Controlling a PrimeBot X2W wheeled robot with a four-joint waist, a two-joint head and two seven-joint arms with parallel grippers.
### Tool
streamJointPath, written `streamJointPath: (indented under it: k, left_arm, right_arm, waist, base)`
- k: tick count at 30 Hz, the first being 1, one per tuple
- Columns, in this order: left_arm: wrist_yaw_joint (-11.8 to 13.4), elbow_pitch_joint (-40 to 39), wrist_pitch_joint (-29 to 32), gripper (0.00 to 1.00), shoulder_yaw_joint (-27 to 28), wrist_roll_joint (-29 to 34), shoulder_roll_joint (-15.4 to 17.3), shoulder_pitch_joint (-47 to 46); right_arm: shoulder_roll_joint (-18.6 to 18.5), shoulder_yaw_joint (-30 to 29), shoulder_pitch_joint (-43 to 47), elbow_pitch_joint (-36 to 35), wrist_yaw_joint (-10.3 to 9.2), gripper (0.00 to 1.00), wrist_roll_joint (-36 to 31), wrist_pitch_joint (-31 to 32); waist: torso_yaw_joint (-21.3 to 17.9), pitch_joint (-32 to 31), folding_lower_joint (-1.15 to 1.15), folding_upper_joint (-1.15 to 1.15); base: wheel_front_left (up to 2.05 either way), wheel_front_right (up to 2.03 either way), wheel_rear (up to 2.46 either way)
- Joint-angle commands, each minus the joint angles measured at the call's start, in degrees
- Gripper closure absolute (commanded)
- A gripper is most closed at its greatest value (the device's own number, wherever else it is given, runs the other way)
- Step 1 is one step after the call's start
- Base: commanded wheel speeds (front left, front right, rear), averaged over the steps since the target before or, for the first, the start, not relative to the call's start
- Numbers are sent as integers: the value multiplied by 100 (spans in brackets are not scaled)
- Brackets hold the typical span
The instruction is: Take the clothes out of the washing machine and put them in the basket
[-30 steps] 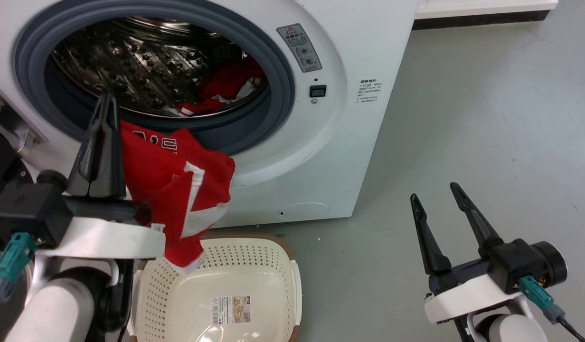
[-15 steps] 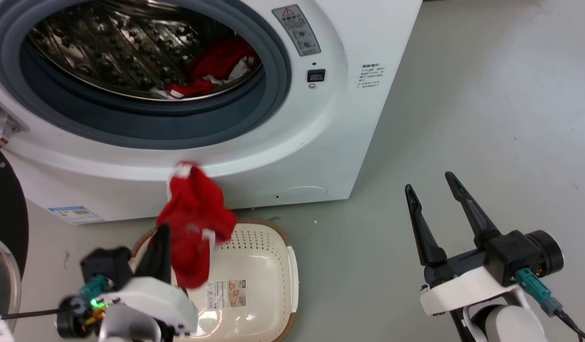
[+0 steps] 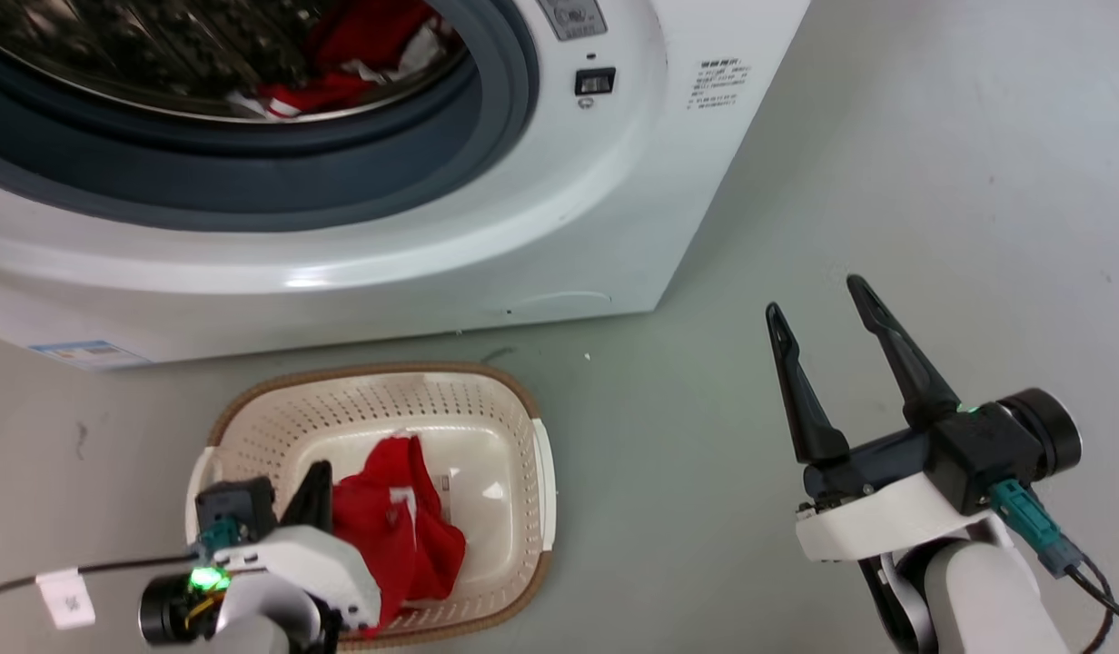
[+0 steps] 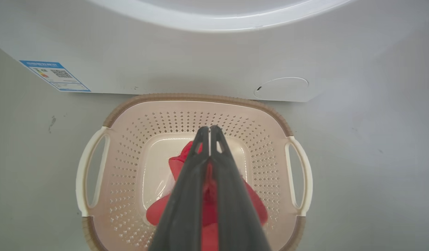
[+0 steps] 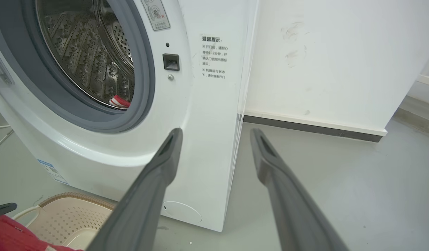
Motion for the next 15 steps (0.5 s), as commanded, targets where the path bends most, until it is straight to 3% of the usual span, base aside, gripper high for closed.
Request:
streamJointPath:
  k: [1,15]
  left_arm:
    - [-66,117,-54,100,-1,25,-27,-214]
    - [-816,2439,-346,100,-205,186,-117,-2147]
  right_arm:
    - [10,9,-111,-56,-4,0,-29,-28]
    - [10,115,-574,-111,-4,0,95,-142]
  waist:
    - [-97,267,0,0]
    - [-502,1457,0,0]
  base:
    - [0,0,0]
    - [0,0,0]
